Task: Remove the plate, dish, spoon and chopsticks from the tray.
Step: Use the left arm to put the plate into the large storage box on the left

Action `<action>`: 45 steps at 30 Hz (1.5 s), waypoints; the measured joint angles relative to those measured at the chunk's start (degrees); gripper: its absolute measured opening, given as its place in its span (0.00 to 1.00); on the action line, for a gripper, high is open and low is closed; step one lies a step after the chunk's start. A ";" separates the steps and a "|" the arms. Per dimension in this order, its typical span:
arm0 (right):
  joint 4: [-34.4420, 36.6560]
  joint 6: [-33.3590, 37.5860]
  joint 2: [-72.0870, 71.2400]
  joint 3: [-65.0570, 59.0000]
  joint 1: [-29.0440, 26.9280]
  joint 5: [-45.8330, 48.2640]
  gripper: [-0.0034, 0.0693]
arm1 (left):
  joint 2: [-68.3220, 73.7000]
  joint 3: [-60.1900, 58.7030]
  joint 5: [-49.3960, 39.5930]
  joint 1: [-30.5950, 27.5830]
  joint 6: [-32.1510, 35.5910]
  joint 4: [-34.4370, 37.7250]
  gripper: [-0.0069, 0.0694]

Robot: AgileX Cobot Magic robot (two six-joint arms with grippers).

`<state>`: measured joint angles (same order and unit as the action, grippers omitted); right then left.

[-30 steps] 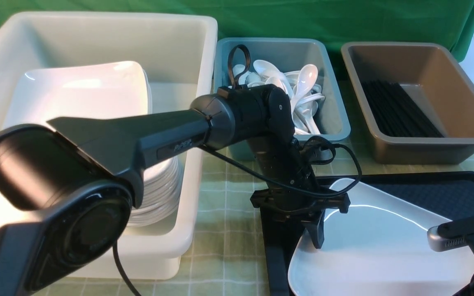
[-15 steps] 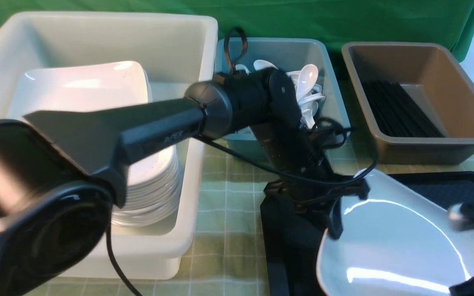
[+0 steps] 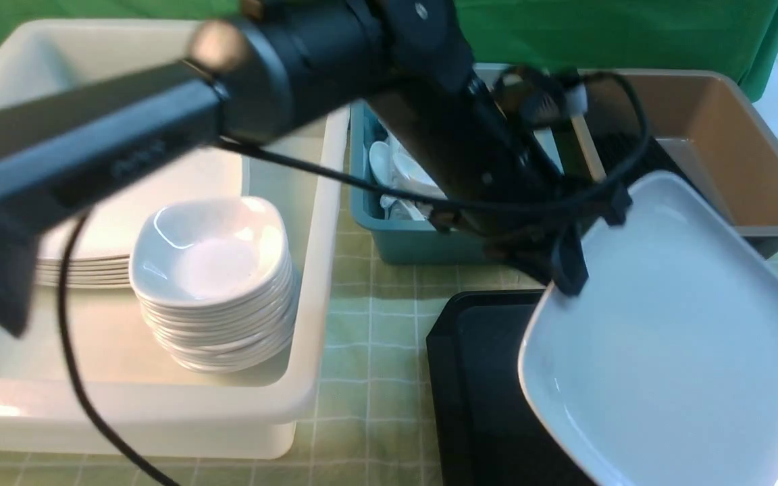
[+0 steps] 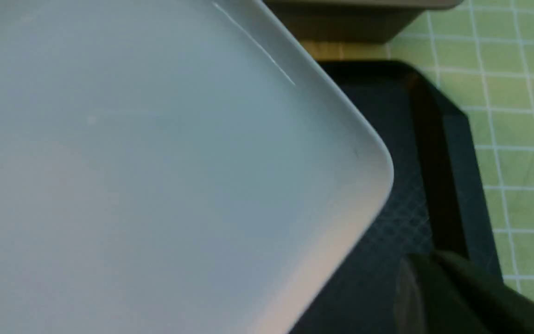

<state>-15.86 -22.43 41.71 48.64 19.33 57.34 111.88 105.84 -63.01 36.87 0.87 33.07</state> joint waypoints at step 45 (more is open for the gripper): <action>0.13 1.02 -0.61 0.84 0.00 1.72 0.10 | 1.92 -0.87 -4.74 -66.41 13.62 2.16 0.10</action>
<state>-15.73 -21.41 41.10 49.48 19.33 59.06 113.81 104.97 -67.75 -29.54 14.49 35.23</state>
